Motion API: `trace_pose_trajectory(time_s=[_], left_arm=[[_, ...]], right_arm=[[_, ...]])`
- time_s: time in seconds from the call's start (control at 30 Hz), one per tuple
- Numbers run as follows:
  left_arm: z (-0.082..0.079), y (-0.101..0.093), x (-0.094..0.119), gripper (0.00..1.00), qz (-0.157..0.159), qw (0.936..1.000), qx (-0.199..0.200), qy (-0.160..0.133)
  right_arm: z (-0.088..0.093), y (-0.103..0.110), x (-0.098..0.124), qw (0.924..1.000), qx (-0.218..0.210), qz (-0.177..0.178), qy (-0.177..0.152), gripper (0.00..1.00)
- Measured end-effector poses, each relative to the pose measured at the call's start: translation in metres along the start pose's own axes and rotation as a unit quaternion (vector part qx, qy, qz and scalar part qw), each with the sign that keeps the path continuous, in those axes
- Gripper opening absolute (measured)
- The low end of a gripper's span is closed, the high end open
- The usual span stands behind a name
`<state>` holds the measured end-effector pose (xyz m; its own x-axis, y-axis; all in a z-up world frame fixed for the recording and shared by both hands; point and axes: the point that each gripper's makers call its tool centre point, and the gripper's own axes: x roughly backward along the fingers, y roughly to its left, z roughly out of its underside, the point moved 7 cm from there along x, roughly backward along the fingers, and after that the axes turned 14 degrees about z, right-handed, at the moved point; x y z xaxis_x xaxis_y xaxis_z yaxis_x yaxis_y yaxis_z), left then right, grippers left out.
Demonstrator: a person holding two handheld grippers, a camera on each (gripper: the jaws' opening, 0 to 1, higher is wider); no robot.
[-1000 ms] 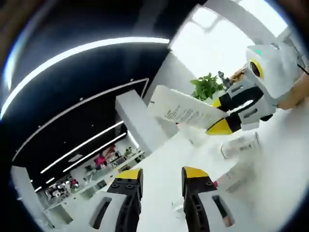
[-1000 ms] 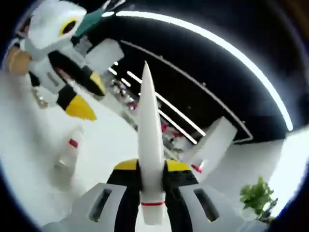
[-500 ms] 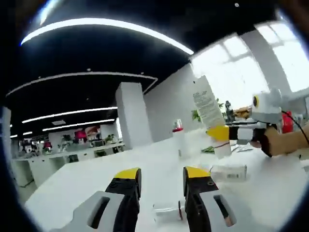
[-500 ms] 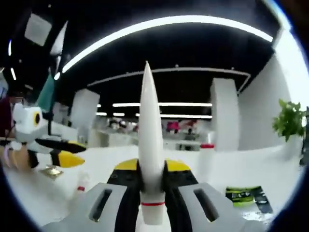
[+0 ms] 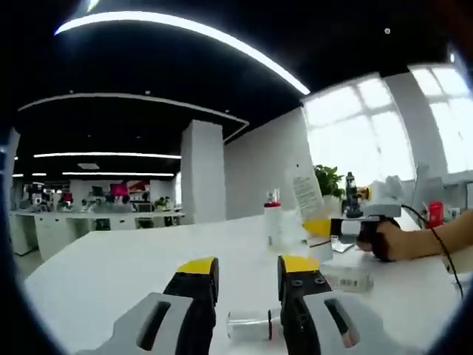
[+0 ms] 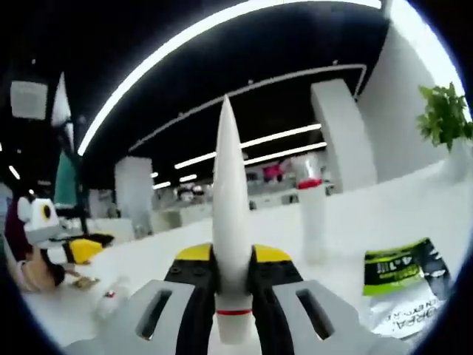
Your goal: Arrange the skincare products in the storage area until every visible bottle or jar stands upright without overlapping.
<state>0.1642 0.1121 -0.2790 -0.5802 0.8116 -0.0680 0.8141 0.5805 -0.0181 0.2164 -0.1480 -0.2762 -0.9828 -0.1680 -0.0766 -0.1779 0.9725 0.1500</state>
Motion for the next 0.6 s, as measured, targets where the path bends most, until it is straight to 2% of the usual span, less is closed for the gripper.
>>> trace_pose_trajectory(time_s=[0.17,0.33,0.5,0.6], left_arm=[[-0.003,0.005,0.004,0.3,-0.006,0.9999,0.008,-0.011],[-0.003,0.005,0.004,0.29,0.005,0.999,0.035,-0.026],[-0.003,0.005,0.004,0.28,0.002,0.9993,0.031,-0.023],[-0.003,0.004,0.004,0.28,0.003,0.9992,0.033,-0.024]], right_arm=[[0.012,0.009,0.004,0.9985,0.051,0.004,0.02,0.15],[0.011,0.012,0.008,0.9987,0.049,0.002,0.012,0.15],[0.011,0.014,0.018,0.9973,0.073,0.006,0.006,0.15],[0.011,0.014,0.026,0.9974,0.071,0.012,0.007,0.16]])
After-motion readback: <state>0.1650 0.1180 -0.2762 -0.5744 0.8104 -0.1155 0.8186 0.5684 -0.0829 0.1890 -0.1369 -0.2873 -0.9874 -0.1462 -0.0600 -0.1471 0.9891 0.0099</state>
